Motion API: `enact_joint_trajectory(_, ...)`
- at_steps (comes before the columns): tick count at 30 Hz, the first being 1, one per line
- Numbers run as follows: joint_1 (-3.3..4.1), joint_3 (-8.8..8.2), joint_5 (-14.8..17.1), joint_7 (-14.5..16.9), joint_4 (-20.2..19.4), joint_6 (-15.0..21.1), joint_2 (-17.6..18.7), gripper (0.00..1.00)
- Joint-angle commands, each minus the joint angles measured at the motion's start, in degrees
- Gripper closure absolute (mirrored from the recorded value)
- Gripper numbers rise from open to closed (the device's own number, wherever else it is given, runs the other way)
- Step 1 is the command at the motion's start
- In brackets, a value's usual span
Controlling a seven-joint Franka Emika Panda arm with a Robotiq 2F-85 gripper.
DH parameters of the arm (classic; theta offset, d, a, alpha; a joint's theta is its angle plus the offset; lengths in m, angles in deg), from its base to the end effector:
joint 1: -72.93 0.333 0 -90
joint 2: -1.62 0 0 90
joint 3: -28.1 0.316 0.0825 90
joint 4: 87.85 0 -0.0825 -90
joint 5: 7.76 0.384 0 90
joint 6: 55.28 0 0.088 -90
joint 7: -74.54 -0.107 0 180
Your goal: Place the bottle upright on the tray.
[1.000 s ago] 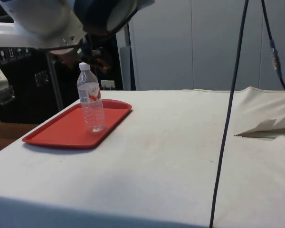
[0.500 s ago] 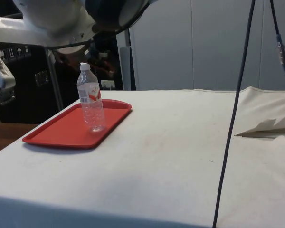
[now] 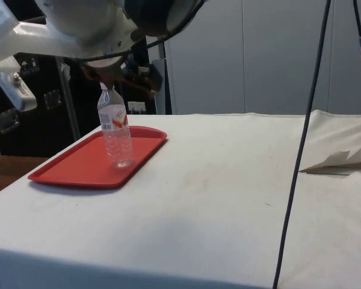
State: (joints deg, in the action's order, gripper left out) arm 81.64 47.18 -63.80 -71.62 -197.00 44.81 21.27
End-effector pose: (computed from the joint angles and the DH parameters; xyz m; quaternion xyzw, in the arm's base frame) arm 0.5563 0.1976 0.3234 0.6181 -0.6574 0.3684 0.2238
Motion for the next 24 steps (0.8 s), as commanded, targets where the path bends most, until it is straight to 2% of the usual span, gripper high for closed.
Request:
enact_joint_trajectory(1,-0.06,-0.06,0.0,0.0,-0.2,0.0,-0.1,0.0)
enact_joint_trajectory(2,-0.4,-0.17,0.0,-0.1,-1.3,0.9,-0.9,0.0)
enact_joint_trajectory(4,-0.46,-0.34,-0.1,-0.1,-1.8,0.7,-1.3,0.0)
enact_joint_trajectory(8,-0.46,-0.97,-0.6,0.0,-3.4,0.5,-2.3,0.0)
enact_joint_trajectory(9,-0.23,-0.97,-0.4,0.0,-2.7,-0.2,-1.7,0.0)
enact_joint_trajectory(10,-0.46,-1.09,-0.7,0.0,-3.7,0.3,-2.5,0.0)
enact_joint_trajectory(16,-0.52,-1.55,-0.7,-0.3,-5.8,-0.1,-3.8,0.0)
enact_joint_trajectory(17,-0.29,-1.55,-0.7,0.0,-5.3,-1.0,-3.4,0.0)
enact_joint_trajectory(18,-0.57,-1.6,-0.6,-0.3,-6.1,0.0,-4.0,0.0)
enact_joint_trajectory(24,-1.03,-1.78,0.6,-1.1,-7.4,1.9,-4.8,0.0)
